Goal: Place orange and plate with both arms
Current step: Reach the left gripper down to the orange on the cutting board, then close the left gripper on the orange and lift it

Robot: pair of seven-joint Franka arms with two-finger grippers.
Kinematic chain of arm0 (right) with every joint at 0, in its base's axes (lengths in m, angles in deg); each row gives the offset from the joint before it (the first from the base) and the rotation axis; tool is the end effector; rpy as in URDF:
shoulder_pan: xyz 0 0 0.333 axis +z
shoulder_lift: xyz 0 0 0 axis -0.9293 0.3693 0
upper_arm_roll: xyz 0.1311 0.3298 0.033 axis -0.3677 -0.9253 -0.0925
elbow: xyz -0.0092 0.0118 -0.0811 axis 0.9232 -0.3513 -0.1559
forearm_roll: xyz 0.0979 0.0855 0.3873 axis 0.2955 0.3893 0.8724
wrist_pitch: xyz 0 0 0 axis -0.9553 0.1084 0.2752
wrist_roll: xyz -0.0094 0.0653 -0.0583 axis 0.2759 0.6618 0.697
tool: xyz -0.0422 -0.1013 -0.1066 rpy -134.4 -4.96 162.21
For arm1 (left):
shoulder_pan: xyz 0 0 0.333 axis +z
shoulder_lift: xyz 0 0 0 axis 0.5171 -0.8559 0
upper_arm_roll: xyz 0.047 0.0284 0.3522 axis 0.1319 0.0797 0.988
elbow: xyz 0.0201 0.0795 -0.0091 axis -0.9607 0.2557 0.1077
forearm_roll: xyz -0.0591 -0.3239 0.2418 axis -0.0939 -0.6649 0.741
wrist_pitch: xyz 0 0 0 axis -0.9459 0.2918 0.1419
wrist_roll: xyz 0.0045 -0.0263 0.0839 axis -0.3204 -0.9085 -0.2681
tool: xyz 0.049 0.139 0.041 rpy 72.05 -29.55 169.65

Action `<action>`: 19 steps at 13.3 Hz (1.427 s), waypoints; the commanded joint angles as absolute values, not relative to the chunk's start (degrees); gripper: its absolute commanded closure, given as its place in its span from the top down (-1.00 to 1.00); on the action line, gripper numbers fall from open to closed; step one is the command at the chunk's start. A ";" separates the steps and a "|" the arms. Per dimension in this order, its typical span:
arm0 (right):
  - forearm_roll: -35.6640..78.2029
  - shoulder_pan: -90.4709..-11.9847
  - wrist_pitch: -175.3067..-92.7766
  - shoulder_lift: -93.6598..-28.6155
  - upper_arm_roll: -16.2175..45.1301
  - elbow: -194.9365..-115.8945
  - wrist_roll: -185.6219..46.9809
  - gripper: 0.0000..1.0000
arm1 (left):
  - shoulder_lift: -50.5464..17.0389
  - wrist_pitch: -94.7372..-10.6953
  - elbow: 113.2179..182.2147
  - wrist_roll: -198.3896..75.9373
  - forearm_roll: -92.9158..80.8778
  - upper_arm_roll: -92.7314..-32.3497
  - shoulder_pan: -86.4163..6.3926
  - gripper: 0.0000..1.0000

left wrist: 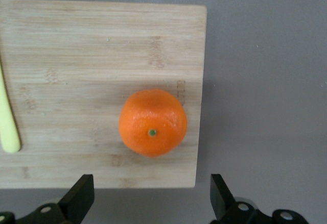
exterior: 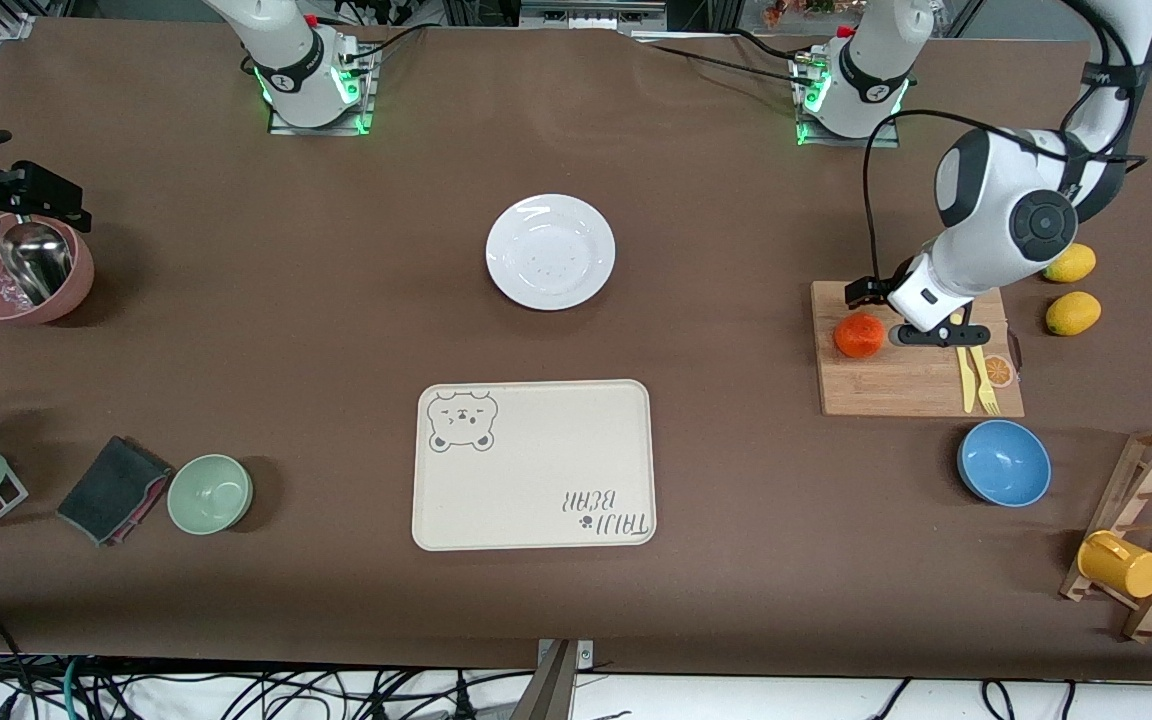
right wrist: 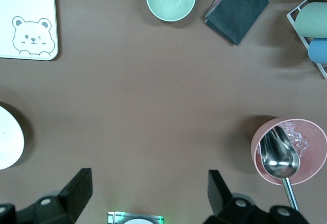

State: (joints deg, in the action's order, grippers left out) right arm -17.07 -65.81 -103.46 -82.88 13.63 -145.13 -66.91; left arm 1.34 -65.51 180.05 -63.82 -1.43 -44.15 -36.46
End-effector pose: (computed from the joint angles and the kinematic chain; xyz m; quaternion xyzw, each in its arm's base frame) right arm 0.5666 -0.0240 0.6066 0.9977 0.0460 -0.0490 0.0095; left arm 0.5101 -0.0508 0.2600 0.9959 0.0156 -0.0864 0.0204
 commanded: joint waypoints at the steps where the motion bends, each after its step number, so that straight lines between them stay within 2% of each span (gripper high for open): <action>1: -16.72 -65.78 -103.06 -83.55 13.67 -145.51 -66.53 1.00 | -0.97 -68.96 180.10 -63.72 -2.56 -43.86 -36.76 1.00; 10: -16.72 -65.78 -103.06 -83.63 13.67 -145.51 -66.53 1.00 | -7.13 -77.32 180.10 -63.72 -2.56 -43.86 -36.76 1.00; 11: -16.72 -65.78 -103.06 -83.55 13.67 -145.51 -66.53 1.00 | -7.39 -77.32 180.10 -63.72 -2.56 -43.86 -36.76 0.92; 12: -16.72 -65.78 -103.06 -83.55 13.67 -145.51 -66.53 1.00 | -7.57 -77.32 180.10 -63.81 -2.56 -43.86 -36.76 0.59; 14: -16.72 -65.78 -103.06 -83.63 13.67 -145.51 -66.53 1.00 | -7.92 -77.15 180.10 -63.81 -2.56 -43.86 -36.85 -0.30; 15: -16.72 -65.78 -103.06 -83.63 13.67 -145.51 -66.53 1.00 | -7.75 -76.88 180.10 -63.90 -2.48 -43.86 -36.85 -0.56; 17: -16.72 -65.78 -103.06 -83.55 13.67 -145.51 -66.53 1.00 | -6.78 -76.36 180.10 -64.77 -2.48 -43.86 -36.85 -0.94; 19: -16.72 -65.78 -102.97 -83.63 13.67 -145.51 -66.53 1.00 | -4.51 -74.69 180.02 -64.25 -2.56 -43.95 -38.43 -1.00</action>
State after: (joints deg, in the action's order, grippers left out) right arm -17.07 -65.81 -103.45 -82.88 13.63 -145.14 -66.91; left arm -7.28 -76.48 179.98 -63.76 -1.48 -44.26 -36.80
